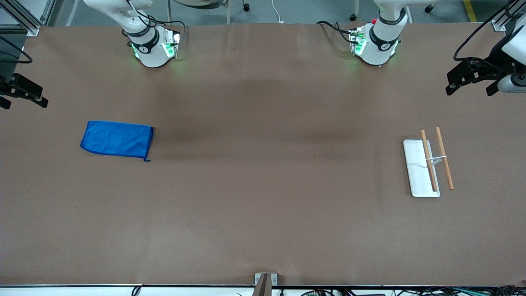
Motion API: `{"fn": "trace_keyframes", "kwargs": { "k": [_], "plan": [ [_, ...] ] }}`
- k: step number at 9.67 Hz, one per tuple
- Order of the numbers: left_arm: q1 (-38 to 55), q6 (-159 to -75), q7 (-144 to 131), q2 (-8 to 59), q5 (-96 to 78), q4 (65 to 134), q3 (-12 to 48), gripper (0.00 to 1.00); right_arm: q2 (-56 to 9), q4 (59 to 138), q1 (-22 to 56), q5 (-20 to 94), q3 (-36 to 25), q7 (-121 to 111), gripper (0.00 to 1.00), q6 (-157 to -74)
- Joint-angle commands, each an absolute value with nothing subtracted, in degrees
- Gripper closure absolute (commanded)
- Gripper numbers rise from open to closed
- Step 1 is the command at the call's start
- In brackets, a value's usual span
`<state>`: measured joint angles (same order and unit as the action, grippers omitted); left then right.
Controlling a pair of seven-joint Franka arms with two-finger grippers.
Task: Right arm passes towel to left arm to hang
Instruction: 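Move the right gripper toward the blue towel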
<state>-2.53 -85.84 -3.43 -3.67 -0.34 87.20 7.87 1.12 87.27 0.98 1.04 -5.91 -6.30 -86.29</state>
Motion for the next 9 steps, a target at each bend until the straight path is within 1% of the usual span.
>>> {"fn": "trace_keyframes", "kwargs": {
  "k": [1, 5, 6, 8, 9],
  "plan": [
    [-2.6, -85.5, -2.6, -3.2, -0.2, 87.6, 8.0, 0.00, 1.8, 88.5, 0.8, 1.7, -5.8, -6.2, 0.03, -87.0],
    [-2.9, -85.6, -2.5, -2.9, -0.1, 87.5, 7.9, 0.00, 1.8, 89.0, 0.2, 1.7, -6.0, -6.2, 0.04, -87.1],
    [-2.9, -85.6, -2.3, -2.8, -0.1, 87.5, 7.9, 0.00, 1.8, 90.2, -0.1, 1.7, -6.1, -6.2, 0.01, -88.0],
    [-3.2, -85.6, -2.3, -2.9, -0.2, 87.8, 7.9, 0.00, 1.8, 95.9, -2.5, 1.7, -6.1, -6.2, 0.00, -91.7],
    [-3.1, -85.5, -2.4, -2.9, -0.2, 87.7, 7.9, 0.00, 2.0, 100.4, -3.4, 1.5, -6.1, -6.3, 0.00, -95.5]
  ]
}}
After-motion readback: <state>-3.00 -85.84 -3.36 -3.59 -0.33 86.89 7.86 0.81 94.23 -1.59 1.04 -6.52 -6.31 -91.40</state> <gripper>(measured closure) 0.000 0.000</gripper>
